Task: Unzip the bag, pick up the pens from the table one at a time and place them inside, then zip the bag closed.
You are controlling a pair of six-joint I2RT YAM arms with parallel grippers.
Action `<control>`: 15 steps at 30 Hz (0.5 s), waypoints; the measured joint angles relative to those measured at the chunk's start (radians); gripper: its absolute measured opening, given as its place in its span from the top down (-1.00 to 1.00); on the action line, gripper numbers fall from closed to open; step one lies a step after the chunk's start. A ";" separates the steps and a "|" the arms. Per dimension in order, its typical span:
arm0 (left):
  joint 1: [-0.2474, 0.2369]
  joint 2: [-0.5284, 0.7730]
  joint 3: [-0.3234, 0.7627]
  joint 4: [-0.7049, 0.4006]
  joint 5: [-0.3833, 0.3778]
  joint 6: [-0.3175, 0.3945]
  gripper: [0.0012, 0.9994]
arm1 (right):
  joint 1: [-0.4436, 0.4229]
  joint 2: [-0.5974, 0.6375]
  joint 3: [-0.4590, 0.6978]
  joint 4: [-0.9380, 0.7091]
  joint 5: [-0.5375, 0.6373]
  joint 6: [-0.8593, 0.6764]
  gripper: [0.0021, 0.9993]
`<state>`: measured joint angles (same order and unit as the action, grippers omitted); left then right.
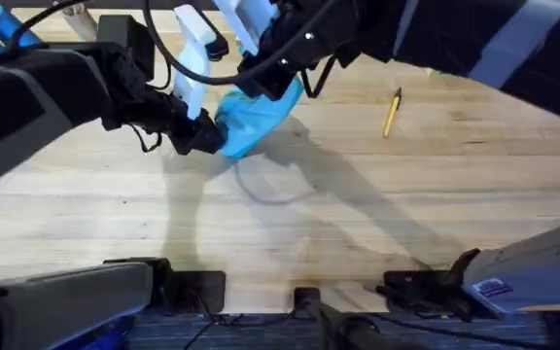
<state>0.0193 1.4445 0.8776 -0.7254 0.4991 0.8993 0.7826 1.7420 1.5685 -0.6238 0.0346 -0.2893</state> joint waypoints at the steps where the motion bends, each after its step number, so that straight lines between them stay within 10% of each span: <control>1: 0.000 0.000 0.000 0.000 -0.001 0.000 0.92 | 0.000 0.000 0.001 0.002 -0.010 0.000 0.94; 13: 0.000 0.000 -0.003 0.000 -0.002 0.002 0.92 | 0.000 -0.008 0.012 -0.037 -0.058 0.000 0.94; 15: 0.000 0.000 -0.003 0.003 0.001 0.003 0.92 | 0.000 -0.013 0.013 -0.060 -0.058 0.004 0.65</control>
<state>0.0193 1.4445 0.8742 -0.7221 0.5002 0.9028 0.7826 1.7293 1.5810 -0.6834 -0.0236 -0.2856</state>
